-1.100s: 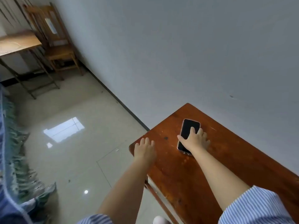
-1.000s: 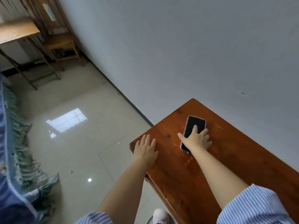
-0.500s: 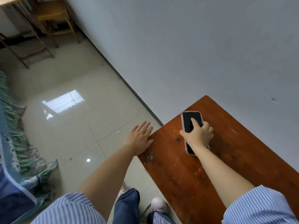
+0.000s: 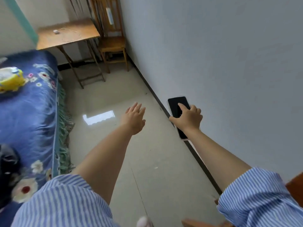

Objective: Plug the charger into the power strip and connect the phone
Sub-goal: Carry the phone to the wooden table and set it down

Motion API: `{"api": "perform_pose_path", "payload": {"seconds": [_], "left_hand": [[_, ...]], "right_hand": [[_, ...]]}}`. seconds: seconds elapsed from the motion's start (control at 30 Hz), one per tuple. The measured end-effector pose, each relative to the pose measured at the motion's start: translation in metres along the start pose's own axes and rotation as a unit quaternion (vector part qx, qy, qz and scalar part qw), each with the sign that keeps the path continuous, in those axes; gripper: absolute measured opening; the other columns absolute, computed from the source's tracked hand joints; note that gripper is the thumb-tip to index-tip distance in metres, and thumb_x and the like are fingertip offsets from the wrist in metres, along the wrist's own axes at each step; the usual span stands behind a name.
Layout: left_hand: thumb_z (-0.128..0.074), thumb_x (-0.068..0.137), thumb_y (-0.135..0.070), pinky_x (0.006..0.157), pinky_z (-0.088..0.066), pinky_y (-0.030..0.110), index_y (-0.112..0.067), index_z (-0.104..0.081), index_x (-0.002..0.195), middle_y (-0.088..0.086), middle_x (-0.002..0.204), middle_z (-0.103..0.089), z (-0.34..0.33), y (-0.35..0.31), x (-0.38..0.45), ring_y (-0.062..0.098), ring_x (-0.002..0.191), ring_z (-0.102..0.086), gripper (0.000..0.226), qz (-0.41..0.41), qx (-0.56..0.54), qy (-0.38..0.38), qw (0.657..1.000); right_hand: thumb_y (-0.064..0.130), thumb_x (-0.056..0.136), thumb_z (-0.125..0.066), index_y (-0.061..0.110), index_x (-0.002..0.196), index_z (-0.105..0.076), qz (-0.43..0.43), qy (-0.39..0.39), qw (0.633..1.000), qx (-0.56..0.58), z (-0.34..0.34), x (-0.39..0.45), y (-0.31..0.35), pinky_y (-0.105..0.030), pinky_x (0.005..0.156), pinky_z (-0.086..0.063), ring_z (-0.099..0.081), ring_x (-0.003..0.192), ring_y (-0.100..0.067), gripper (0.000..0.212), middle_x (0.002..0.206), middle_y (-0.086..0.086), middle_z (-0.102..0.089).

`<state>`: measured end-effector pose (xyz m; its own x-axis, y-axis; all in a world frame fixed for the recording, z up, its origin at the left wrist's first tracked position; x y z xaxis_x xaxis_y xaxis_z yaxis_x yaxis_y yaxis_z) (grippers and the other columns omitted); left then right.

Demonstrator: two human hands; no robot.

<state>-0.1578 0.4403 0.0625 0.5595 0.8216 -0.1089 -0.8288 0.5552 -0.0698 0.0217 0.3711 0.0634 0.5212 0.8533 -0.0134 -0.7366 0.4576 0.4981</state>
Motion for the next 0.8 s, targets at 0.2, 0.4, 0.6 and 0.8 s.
{"api": "perform_pose_path", "payload": {"seconds": [0.2, 0.4, 0.6, 0.8], "left_hand": [[-0.041, 0.094, -0.025, 0.118, -0.011, 0.036, -0.008, -0.020, 0.141, 0.008, 0.156, -0.013, 0.041, 0.129, 0.051, 0.022, 0.144, -0.004, 0.054, 0.089, -0.030, -0.066, 0.993], [-0.041, 0.093, -0.019, 0.118, -0.010, 0.036, -0.009, -0.016, 0.143, 0.008, 0.156, -0.014, 0.062, 0.236, 0.132, 0.022, 0.144, -0.004, 0.056, 0.158, -0.037, -0.094, 0.982], [-0.040, 0.094, -0.025, 0.118, -0.011, 0.036, -0.010, -0.013, 0.144, 0.006, 0.156, -0.012, 0.106, 0.346, 0.237, 0.020, 0.145, -0.003, 0.059, 0.236, -0.021, -0.091, 0.967], [-0.038, 0.094, -0.026, 0.118, -0.009, 0.036, -0.013, -0.012, 0.144, 0.006, 0.157, -0.011, 0.140, 0.445, 0.312, 0.020, 0.145, -0.002, 0.058, 0.291, -0.015, -0.101, 0.951]], "right_hand": [[0.037, 0.069, -0.065, 0.022, 0.125, -0.042, 0.088, -0.001, 0.996, 0.011, -0.038, 0.090, 0.134, -0.044, 0.093, -0.034, -0.036, 0.113, -0.037, 0.062, 0.124, -0.021, -0.044], [0.038, 0.070, -0.062, 0.025, 0.126, -0.042, 0.150, 0.015, 0.989, -0.012, -0.080, 0.204, 0.231, -0.043, 0.094, -0.034, -0.036, 0.113, -0.037, 0.061, 0.124, -0.021, -0.045], [0.040, 0.071, -0.062, 0.024, 0.126, -0.042, 0.195, 0.042, 0.980, -0.020, -0.113, 0.345, 0.326, -0.043, 0.094, -0.035, -0.038, 0.113, -0.036, 0.061, 0.123, -0.020, -0.046], [0.044, 0.071, -0.062, 0.024, 0.127, -0.042, 0.236, 0.052, 0.969, -0.043, -0.144, 0.456, 0.416, -0.042, 0.095, -0.035, -0.038, 0.113, -0.036, 0.062, 0.124, -0.019, -0.047]]}}
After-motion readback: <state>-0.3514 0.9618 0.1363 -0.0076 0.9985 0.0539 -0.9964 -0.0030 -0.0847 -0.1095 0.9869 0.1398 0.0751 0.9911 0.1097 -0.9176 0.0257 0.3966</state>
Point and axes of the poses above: each hand's wrist, its own x-axis towards the middle knuckle, its own z-axis out of the back of the hand, y = z × x, the point moved 2 cm from there along x, towards the middle knuckle
